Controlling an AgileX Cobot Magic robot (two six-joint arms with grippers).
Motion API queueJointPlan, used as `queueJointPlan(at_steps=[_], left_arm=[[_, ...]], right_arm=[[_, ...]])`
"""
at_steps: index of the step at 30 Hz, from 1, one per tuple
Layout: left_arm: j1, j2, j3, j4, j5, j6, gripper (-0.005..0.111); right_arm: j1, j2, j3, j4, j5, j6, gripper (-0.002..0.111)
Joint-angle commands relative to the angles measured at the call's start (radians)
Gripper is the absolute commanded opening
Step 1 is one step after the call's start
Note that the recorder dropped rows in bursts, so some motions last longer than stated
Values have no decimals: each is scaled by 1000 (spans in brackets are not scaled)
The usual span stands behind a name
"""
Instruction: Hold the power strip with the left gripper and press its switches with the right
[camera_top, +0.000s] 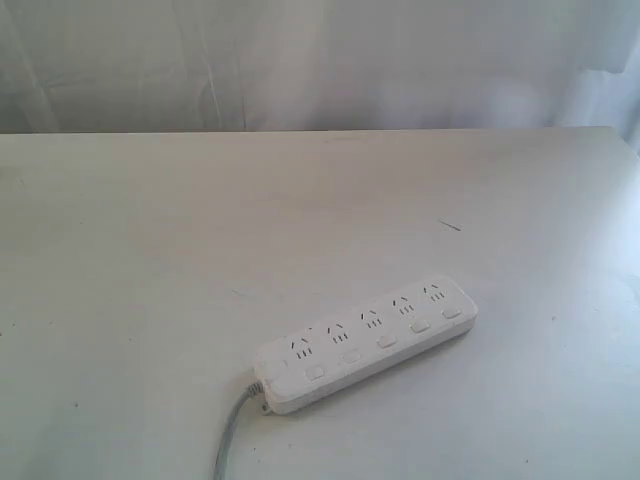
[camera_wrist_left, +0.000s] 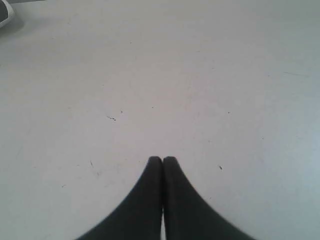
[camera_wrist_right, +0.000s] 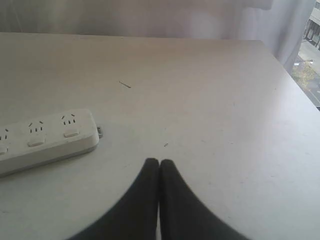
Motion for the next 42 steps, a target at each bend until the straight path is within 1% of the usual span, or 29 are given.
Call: queueJointPlan(at_steps=[1, 7, 9, 11, 14, 20, 21, 25, 26, 27, 33, 34, 35, 36, 37, 38, 39, 42], left_arm=[[1, -4, 4, 0, -1, -1, 0], [1, -4, 4, 0, -1, -1, 0], [1, -4, 4, 22, -14, 28, 0], [1, -4, 4, 45, -52, 76, 0], [1, -4, 4, 55, -149, 162, 0], [1, -4, 4, 55, -300, 162, 0], [1, -4, 4, 45, -324, 128, 0], [1, -4, 4, 8, -400, -124, 0], [1, -4, 4, 8, -424, -228, 0], [1, -4, 4, 8, -439, -257, 0], [1, -4, 4, 7, -784, -270, 0], [1, -4, 4, 9, -886, -274, 0], [1, -4, 4, 9, -949, -313, 0], [1, -4, 4, 9, -973, -383, 0], [1, -4, 4, 30, -972, -506, 0], [1, -4, 4, 62, -956, -582, 0], [1, -4, 4, 133, -922, -665, 0], [1, -4, 4, 291, -849, -777, 0]], right_arm=[[4, -4, 1, 2, -12, 0, 0], [4, -4, 1, 2, -12, 0, 0], [4, -4, 1, 2, -12, 0, 0], [4, -4, 1, 2, -12, 0, 0], [4, -4, 1, 2, -12, 0, 0], [4, -4, 1, 2, -12, 0, 0], [4, -4, 1, 2, -12, 0, 0], [4, -4, 1, 2, -12, 0, 0], [4, -4, 1, 2, -12, 0, 0], [4, -4, 1, 2, -12, 0, 0], [4, -4, 1, 2, -12, 0, 0], [4, -4, 1, 2, -12, 0, 0], [4, -4, 1, 2, -12, 0, 0], [4, -4, 1, 2, -12, 0, 0], [4, -4, 1, 2, -12, 0, 0], [4, -4, 1, 2, -12, 0, 0], [4, -4, 1, 2, -12, 0, 0], [4, -4, 1, 2, -12, 0, 0]])
